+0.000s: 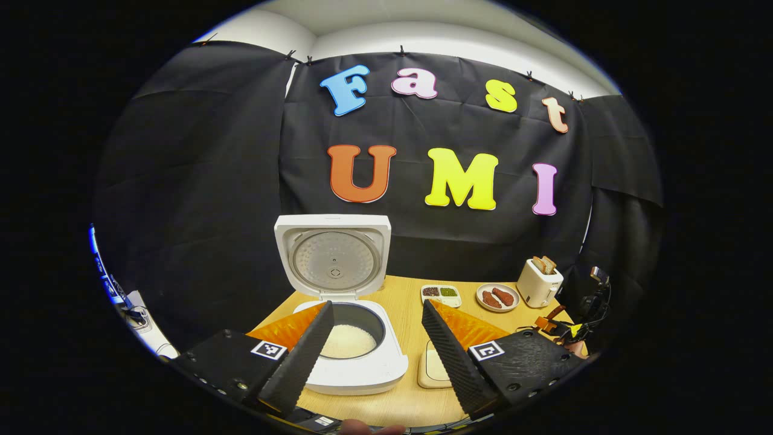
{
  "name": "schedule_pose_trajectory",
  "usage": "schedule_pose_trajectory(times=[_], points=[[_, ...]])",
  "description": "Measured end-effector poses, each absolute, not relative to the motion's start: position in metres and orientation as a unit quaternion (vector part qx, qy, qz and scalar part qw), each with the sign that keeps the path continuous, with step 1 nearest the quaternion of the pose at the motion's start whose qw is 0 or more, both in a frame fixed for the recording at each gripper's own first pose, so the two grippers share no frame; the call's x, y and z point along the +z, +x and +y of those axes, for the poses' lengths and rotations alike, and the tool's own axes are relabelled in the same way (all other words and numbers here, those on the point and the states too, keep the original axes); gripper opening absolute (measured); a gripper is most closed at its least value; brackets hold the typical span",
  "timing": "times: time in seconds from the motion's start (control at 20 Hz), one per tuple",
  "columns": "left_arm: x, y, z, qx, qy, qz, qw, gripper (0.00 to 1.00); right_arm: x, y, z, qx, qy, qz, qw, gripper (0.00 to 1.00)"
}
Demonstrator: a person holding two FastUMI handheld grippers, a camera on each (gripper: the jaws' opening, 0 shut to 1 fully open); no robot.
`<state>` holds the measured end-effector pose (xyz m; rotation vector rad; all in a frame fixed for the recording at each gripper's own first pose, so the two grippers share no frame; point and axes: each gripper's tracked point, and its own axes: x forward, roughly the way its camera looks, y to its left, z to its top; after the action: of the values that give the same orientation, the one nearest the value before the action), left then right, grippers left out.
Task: Close the left gripper, press the button to open the rice cooker; take a wooden spoon from the chopstick holder with the right hand, scoop a spoonful of rice and pour it into the rice cooker, then put the wooden spoon back into the chopstick holder.
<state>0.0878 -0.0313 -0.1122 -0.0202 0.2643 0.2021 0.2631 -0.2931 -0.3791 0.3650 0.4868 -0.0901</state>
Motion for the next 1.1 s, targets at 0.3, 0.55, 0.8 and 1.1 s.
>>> schedule_pose_trajectory(times=[0.3,0.55,0.8,1.1], points=[[-0.093,0.092,-0.024,0.100,-0.030,0.104,0.989,0.94,-0.322,0.251,-0.307,-0.052,0.157,0.203,0.965,0.78],[-0.062,0.105,-0.007,0.103,-0.040,0.063,0.992,0.94,-0.244,0.229,-0.315,-0.062,0.119,0.149,0.980,0.92],[-0.013,0.132,0.028,0.126,-0.036,0.025,0.991,0.94,-0.177,0.205,-0.297,-0.053,0.089,0.106,0.989,1.00],[0.013,0.185,0.066,0.145,-0.067,0.035,0.987,0.94,-0.128,0.176,-0.278,-0.047,0.073,0.073,0.994,1.00]])
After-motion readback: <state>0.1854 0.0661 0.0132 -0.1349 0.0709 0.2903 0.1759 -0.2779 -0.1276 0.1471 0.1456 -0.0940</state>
